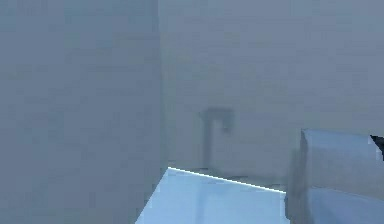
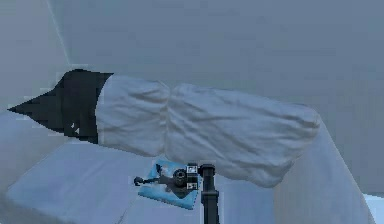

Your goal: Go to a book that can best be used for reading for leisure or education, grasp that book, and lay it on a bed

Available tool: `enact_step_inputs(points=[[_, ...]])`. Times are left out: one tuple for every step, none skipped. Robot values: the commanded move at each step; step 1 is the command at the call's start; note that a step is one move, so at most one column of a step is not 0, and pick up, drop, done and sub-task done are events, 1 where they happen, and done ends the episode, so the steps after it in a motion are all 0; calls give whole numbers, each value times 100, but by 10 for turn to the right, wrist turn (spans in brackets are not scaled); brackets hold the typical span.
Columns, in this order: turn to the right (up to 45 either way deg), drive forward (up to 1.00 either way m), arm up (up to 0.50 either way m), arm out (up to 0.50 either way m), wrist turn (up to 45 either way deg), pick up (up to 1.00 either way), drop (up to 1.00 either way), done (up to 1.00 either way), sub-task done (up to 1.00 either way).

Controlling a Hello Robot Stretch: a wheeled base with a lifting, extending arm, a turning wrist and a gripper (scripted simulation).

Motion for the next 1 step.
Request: enact_step_inputs(points=[[0, 0, 0, 0, 450, 0, 0, 0, 0]])
